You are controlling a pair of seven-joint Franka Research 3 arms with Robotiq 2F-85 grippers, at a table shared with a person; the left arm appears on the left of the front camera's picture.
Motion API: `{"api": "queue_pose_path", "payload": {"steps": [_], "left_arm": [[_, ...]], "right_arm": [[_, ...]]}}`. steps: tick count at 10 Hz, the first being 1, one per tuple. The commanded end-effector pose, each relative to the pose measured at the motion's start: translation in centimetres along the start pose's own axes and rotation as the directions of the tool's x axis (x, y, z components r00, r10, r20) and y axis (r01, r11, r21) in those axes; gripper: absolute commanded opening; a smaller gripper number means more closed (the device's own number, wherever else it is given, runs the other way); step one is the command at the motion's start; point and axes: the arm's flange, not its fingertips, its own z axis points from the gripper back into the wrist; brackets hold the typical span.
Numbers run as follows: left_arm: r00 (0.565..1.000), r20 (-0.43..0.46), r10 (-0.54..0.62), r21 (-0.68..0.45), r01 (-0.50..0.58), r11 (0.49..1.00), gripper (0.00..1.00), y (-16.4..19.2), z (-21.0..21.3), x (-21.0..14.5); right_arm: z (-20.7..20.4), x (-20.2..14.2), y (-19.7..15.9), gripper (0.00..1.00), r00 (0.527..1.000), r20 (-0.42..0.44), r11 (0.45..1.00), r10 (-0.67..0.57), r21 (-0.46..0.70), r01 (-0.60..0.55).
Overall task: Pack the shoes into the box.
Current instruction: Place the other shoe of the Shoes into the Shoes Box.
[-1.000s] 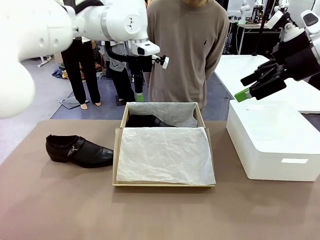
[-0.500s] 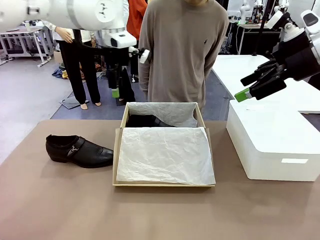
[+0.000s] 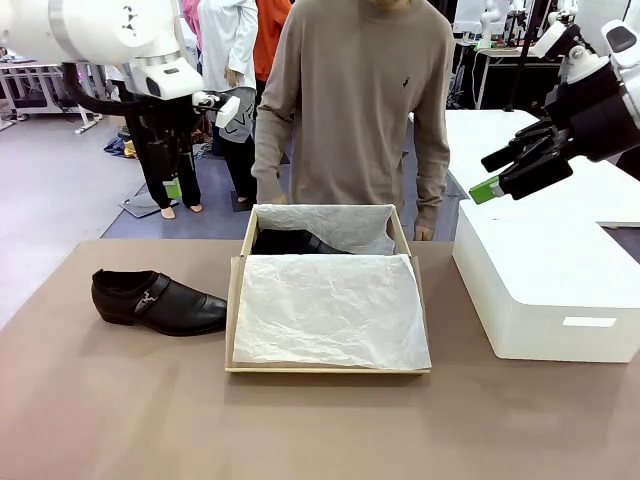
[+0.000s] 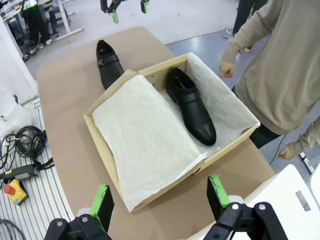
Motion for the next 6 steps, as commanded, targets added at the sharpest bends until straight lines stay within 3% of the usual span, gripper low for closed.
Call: {"api": "queue_pose_path", "payload": {"steps": [1, 6], "left_arm": [[0.999, 0.039, -0.001, 0.004, 0.001, 1.000, 1.00, -0.4, -1.2, -0.9], [1.000, 0.006, 0.011, -0.001, -0.011, 1.000, 1.00, 0.1, -0.6, -0.8]], "right_arm": [[0.0, 0.1, -0.2, 1.00, 1.000, 0.021, 1.000, 0.008, 0.012, -0.009], [0.0, 0.1, -0.2, 1.00, 1.000, 0.021, 1.000, 0.008, 0.012, -0.009]]}}
